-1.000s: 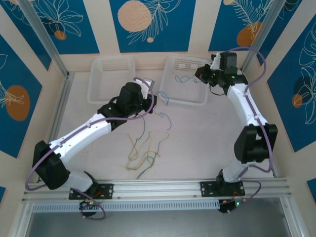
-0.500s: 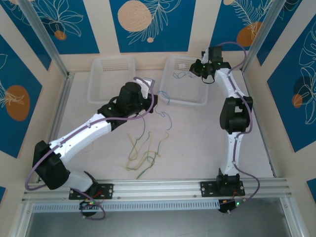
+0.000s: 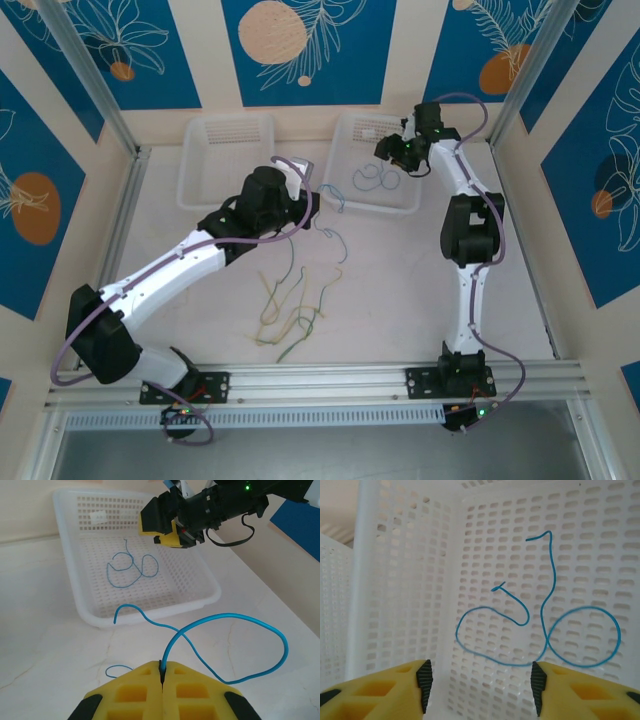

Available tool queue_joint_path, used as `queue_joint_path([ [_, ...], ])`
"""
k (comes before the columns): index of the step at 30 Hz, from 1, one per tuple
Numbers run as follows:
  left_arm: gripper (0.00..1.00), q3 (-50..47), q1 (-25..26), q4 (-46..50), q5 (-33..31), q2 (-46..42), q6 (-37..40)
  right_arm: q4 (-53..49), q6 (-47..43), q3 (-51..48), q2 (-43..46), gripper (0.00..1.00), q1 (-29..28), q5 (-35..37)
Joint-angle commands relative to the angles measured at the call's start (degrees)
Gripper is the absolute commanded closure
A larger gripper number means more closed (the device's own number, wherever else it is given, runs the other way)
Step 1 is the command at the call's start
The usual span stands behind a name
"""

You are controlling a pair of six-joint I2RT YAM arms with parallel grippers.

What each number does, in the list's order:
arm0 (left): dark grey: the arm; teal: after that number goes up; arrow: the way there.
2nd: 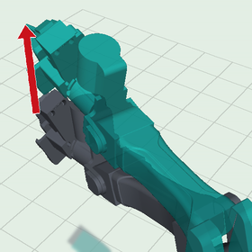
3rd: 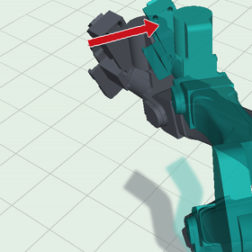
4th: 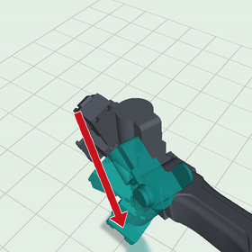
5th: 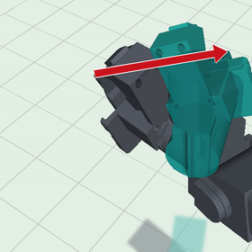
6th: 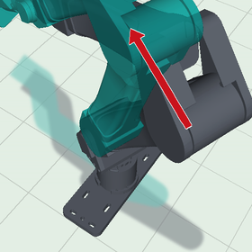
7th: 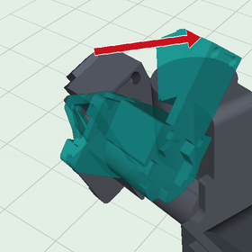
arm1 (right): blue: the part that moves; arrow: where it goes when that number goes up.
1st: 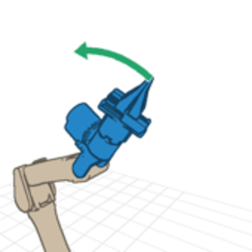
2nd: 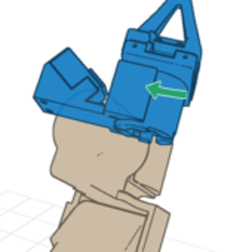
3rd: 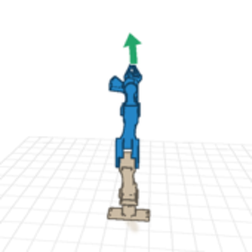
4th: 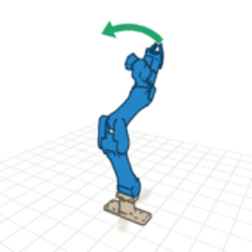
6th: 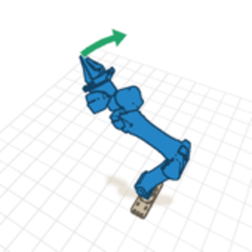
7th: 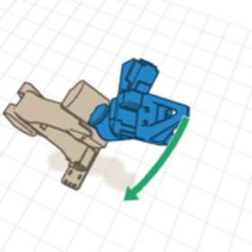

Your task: Untangle the cables

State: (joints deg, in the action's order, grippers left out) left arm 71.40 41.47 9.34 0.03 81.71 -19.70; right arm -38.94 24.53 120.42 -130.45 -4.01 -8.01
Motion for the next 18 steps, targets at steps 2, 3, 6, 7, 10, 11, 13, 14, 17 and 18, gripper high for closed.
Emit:
queue_joint_path([
  [2,1.00,-0.3,-0.4,-2.6,2.6,1.3,-1.8,-2.3,-1.5,-4.9,12.4,0.42,-0.3,0.6],
  [3,1.00,-0.2,-0.4,-2.8,3.0,1.4,-1.9,-0.8,-1.7,-7.7,15.2,0.42,-0.5,-0.8],
  [6,1.00,-0.2,-0.4,-3.2,4.5,1.6,-2.2,9.0,-3.2,-22.0,27.4,0.43,-1.6,-8.2],
  [7,1.00,-0.3,-0.4,-3.3,4.9,1.6,-2.1,14.4,-3.2,-29.2,32.1,0.43,-2.0,-11.0],
  [10,1.00,-0.6,-0.5,-4.2,6.8,2.0,-2.3,34.4,-2.1,-50.2,45.9,0.44,-2.4,-18.4],
  [11,1.00,-0.5,-0.5,-4.6,8.1,2.2,-2.5,40.3,-2.2,-57.3,49.7,0.44,-2.9,-19.8],
  [13,1.00,0.0,-0.6,-5.8,12.0,2.9,-2.8,47.9,-4.5,-67.2,55.0,0.44,-4.4,-21.9],
  [14,1.00,0.3,-0.6,-6.6,14.3,3.3,-3.1,50.4,-6.4,-71.1,57.1,0.44,-5.7,-22.8],
  [17,1.00,1.5,-0.6,-8.4,20.7,4.8,-3.5,54.7,-11.8,-79.4,62.0,0.44,-10.1,-23.7],
  [18,1.00,2.0,-0.6,-8.3,21.2,5.0,-3.6,56.3,-12.6,-81.5,63.2,0.44,-11.0,-23.3],
])
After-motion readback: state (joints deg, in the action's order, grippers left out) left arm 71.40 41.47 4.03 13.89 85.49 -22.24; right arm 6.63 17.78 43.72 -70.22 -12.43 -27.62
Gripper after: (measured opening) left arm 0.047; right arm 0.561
